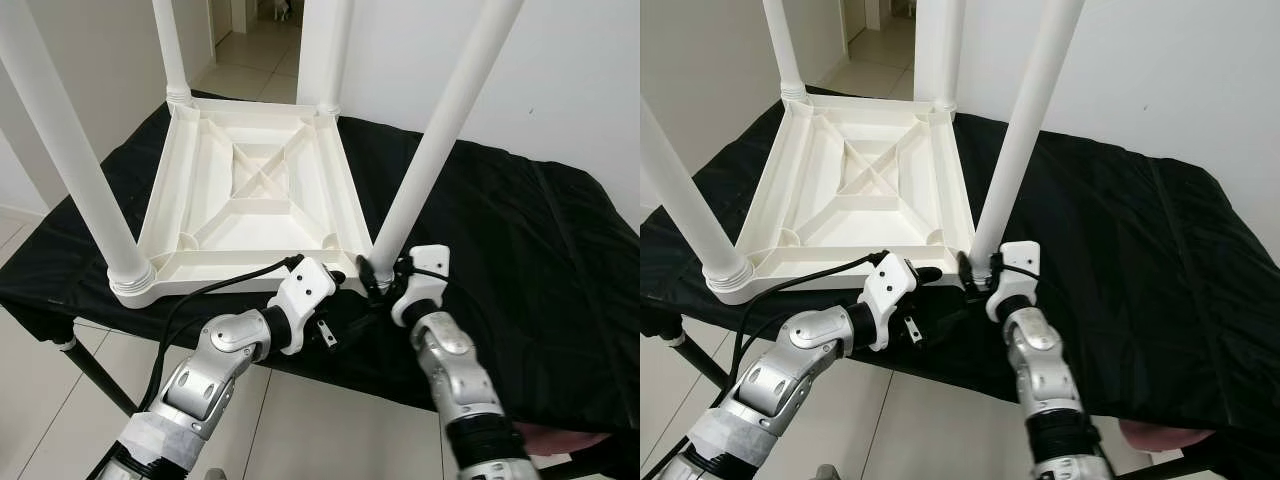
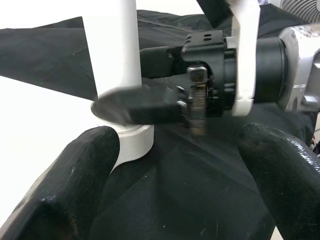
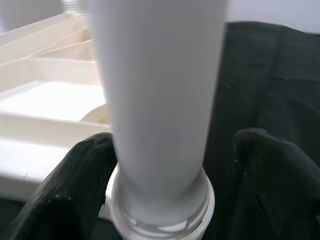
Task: Building children table
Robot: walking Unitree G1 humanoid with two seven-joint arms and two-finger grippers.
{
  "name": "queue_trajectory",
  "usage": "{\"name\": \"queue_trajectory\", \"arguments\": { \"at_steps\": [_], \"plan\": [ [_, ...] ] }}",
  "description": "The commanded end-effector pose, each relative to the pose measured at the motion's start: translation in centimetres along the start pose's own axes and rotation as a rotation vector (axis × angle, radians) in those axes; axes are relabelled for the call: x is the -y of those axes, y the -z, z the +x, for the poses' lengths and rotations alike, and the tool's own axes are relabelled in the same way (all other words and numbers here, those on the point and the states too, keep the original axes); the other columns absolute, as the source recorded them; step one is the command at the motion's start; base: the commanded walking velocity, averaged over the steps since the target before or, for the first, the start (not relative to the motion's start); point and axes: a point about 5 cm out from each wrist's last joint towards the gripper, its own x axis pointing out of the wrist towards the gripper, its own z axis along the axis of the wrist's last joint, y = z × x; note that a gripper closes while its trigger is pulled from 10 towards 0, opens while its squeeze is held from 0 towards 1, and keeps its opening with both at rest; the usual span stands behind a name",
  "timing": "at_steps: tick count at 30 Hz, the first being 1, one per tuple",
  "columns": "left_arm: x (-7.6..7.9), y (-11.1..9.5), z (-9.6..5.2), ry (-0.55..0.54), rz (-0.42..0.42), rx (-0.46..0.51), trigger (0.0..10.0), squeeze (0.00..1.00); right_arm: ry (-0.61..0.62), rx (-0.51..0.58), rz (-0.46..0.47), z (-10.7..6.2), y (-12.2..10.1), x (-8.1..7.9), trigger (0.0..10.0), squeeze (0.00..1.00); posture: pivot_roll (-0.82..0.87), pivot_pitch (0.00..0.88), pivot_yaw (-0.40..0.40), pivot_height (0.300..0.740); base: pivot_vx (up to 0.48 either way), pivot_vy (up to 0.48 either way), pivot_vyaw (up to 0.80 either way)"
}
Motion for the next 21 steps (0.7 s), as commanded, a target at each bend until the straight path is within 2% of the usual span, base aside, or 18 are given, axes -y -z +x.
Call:
{"name": "queue_trajectory", "arguments": {
  "at_steps": [1, 5, 12, 15, 19, 20, 21],
  "plan": [
    [0.3, -0.1, 0.2, 0.022, -0.001, 0.000, 10.0, 0.00, -0.059, -0.007, -0.031, 0.2, -0.1, 0.6, 10.0, 0.00, -0.02, 0.000, -0.087, 0.740, 0.000, 0.000, 0.00],
    [0.3, -0.1, 0.1, 0.024, -0.001, -0.003, 10.0, 0.00, -0.103, -0.017, -0.056, 0.5, -0.1, 1.0, 10.0, 0.00, -0.01, 0.000, -0.087, 0.740, 0.000, 0.000, 0.00],
    [-0.1, -0.2, 0.0, 0.016, 0.009, -0.005, 10.0, 0.00, -0.282, -0.083, -0.071, 2.0, 0.5, 1.1, 10.0, 0.00, 0.00, 0.000, -0.082, 0.740, 0.000, 0.000, 0.00],
    [-0.2, -0.2, 0.0, 0.014, 0.011, -0.005, 10.0, 0.00, -0.293, -0.091, -0.074, 2.1, 0.6, 1.1, 10.0, 0.00, 0.00, 0.000, -0.082, 0.740, 0.000, 0.000, 0.00],
    [-0.6, -0.5, 0.0, 0.006, 0.018, -0.001, 10.0, 0.00, -0.332, -0.123, -0.085, 3.7, 1.0, 0.7, 10.0, 0.00, 0.00, 0.000, -0.078, 0.740, 0.000, 0.000, 0.00],
    [-0.7, -0.5, 0.1, 0.004, 0.019, 0.002, 10.0, 0.00, -0.335, -0.126, -0.081, 3.9, 1.0, 0.5, 4.4, 0.00, 0.00, 0.000, -0.080, 0.740, 0.000, 0.000, 0.00],
    [-0.7, -0.6, 0.1, 0.001, 0.020, 0.004, 10.0, 0.00, -0.336, -0.127, -0.079, 4.1, 1.0, 0.4, 1.7, 0.00, 0.00, 0.000, -0.080, 0.740, 0.000, 0.000, 0.00]
  ]
}}
